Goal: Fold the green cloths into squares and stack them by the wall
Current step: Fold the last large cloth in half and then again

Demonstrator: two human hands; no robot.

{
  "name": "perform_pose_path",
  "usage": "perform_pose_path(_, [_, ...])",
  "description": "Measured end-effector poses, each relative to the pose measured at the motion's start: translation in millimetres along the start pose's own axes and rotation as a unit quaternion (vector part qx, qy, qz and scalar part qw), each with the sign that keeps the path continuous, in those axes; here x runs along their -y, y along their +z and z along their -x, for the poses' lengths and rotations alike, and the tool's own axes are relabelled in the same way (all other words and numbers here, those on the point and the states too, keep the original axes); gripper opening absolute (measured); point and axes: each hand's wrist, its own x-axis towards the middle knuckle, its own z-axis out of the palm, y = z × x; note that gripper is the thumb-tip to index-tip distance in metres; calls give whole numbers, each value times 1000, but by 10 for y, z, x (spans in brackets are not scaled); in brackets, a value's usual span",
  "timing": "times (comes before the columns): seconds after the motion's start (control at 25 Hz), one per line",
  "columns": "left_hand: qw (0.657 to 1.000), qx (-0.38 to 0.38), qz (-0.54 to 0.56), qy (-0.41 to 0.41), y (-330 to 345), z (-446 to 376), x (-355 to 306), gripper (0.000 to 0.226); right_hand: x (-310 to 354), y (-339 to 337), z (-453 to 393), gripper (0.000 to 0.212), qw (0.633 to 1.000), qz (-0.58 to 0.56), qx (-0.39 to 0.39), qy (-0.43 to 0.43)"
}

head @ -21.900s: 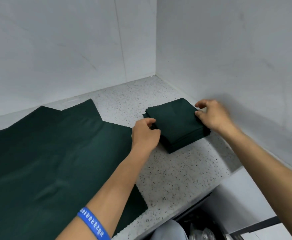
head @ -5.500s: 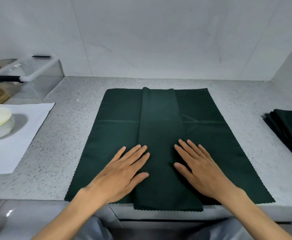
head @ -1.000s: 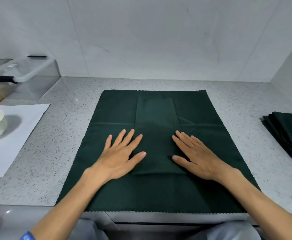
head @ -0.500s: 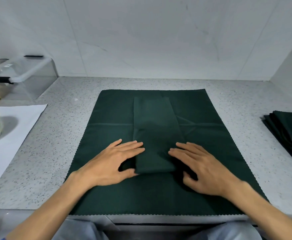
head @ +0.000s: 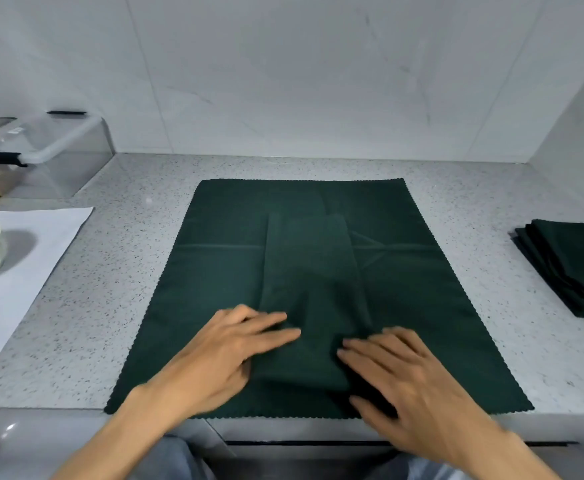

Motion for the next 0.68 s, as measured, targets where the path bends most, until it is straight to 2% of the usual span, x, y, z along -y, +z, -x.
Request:
perform_pose_path(0.12, [999, 29, 3, 38, -8, 423, -180, 81, 107, 8, 288, 70, 996, 29, 38, -76])
perform_pose_path(0.24, [999, 29, -39, 10, 70, 475, -241, 79, 166, 111, 383, 91, 991, 64, 96, -65])
perform_pose_path(0.36, [997, 34, -65, -32, 112, 413, -216, 72, 172, 58, 378, 78, 995, 27, 79, -54])
perform_pose_path(0.48, [996, 35, -75, -40, 74, 369, -189, 73, 2, -137, 250, 80, 996, 17, 85, -7])
perform_pose_path(0.56, [998, 29, -37, -44, -2, 315, -192, 76, -82, -180, 127, 71, 995, -5, 89, 53])
perform_pose_path(0.68, [996, 11, 49, -69, -38, 282, -156, 74, -158, -156, 21, 58, 991, -59, 101, 67])
